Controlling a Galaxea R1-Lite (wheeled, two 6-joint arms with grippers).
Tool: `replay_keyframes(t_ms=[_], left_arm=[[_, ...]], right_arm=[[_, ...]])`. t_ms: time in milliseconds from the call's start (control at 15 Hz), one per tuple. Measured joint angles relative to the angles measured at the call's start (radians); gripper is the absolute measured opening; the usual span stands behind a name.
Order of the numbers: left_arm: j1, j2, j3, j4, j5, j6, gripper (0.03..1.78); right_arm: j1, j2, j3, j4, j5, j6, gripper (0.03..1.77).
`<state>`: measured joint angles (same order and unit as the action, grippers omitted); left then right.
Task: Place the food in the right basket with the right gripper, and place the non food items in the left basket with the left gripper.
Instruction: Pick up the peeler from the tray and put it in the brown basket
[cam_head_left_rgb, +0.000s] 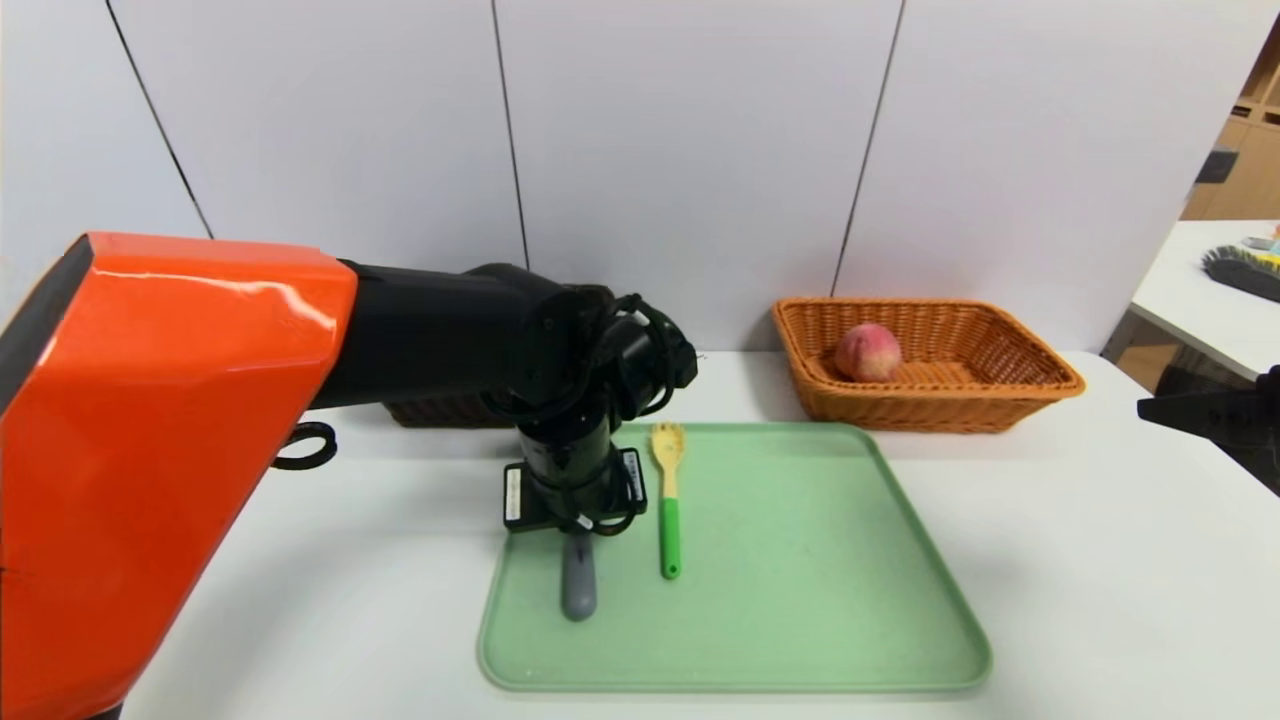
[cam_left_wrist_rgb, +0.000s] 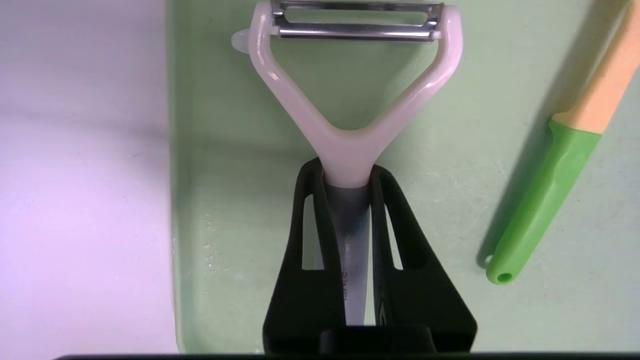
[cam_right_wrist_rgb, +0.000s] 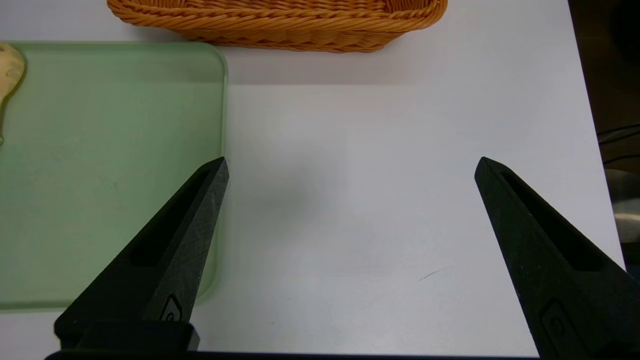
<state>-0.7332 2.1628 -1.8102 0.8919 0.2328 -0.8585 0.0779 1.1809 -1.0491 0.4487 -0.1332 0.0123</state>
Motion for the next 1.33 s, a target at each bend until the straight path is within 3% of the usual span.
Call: replay_keyframes(t_ms=[533,667,800,1133,1333], left_arm=[[-0.150,-0.182,-0.030,0.050,0.000,0.109,0.20],[-0.162,-0.232,-0.082,0.046,0.008,0.169,0.20],[-0.150,-0.275,-0.111,0.016,0.056,0.270,0.20],[0.017,-0.300,-0.100,-0.275,0.124,0.489,0.20],[0.153,-0.252,-0.081,-0.488,0.124,0.530,0.20]], right_arm=[[-0.001,-0.004,0.009,0.003,-0.001,0.003,1.70],[-0.001,-0.006,0.014,0.004,-0.002,0.003,1.70],[-0.001,-0.007,0.018,0.003,-0.002,0.003,1.70],[0.000,-0.012,0.018,0.004,-0.002,0.001,1.70],[-0.001,-0.020,0.019,0.009,-0.005,0.001,1.70]])
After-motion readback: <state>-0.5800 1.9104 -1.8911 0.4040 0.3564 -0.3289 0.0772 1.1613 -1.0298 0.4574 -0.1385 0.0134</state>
